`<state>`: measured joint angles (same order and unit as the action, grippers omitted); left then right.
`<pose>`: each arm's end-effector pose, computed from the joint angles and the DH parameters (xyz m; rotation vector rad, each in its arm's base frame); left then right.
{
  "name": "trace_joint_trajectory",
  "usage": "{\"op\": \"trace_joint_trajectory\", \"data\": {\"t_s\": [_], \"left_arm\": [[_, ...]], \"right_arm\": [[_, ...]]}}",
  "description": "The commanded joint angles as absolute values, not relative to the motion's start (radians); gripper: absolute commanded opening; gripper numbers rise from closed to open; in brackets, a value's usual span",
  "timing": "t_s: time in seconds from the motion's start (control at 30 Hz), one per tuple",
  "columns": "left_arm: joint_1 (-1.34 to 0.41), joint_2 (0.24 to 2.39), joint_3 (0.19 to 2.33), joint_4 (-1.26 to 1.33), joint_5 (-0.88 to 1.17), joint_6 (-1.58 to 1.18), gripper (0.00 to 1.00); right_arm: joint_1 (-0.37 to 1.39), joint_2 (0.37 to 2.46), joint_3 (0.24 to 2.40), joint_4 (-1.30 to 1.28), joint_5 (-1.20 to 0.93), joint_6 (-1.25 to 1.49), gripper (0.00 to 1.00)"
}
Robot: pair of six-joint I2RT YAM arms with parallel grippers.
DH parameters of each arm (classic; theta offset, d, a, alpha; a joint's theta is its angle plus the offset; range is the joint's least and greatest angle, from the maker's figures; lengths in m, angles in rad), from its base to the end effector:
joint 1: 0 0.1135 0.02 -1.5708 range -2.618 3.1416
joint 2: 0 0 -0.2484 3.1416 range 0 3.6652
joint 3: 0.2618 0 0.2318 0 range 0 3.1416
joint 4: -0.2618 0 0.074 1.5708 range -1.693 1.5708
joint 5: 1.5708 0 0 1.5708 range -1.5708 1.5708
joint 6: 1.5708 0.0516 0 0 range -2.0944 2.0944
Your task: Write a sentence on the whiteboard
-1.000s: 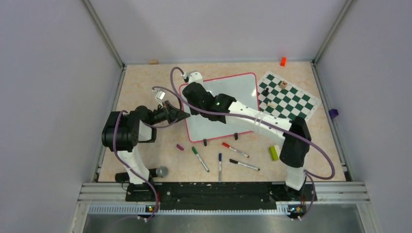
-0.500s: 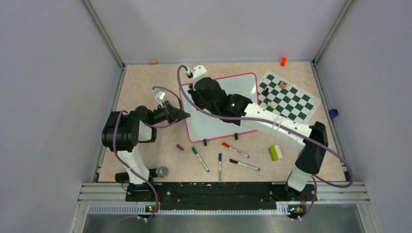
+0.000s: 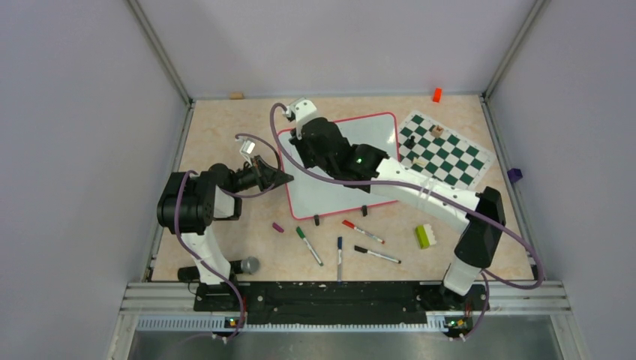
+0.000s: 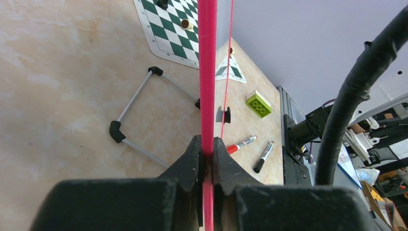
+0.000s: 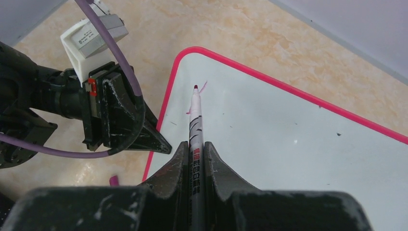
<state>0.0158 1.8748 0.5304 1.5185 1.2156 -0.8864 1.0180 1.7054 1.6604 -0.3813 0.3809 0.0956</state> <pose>0.2944 -0.0437 0.1617 0.4108 1.6722 -1.5023 0.2215 0.3224 0.3591 -0.6563 1.8692 0.3475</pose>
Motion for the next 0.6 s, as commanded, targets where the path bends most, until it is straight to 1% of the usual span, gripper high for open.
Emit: {"op": "trace_joint_trajectory", "data": {"t_s": [0.0,0.57], "left_arm": [[0.005,1.882,0.54,1.62,1.233,-0.854,0.0],[0.005,1.88,0.538,1.62,1.233,-0.851,0.0]], "right_arm": [[1.013,1.74,1.683,-0.349,0.41,0.07,0.0],[0.998,1.814,1.734,-0.354,0.432,0.07,0.0]]}}
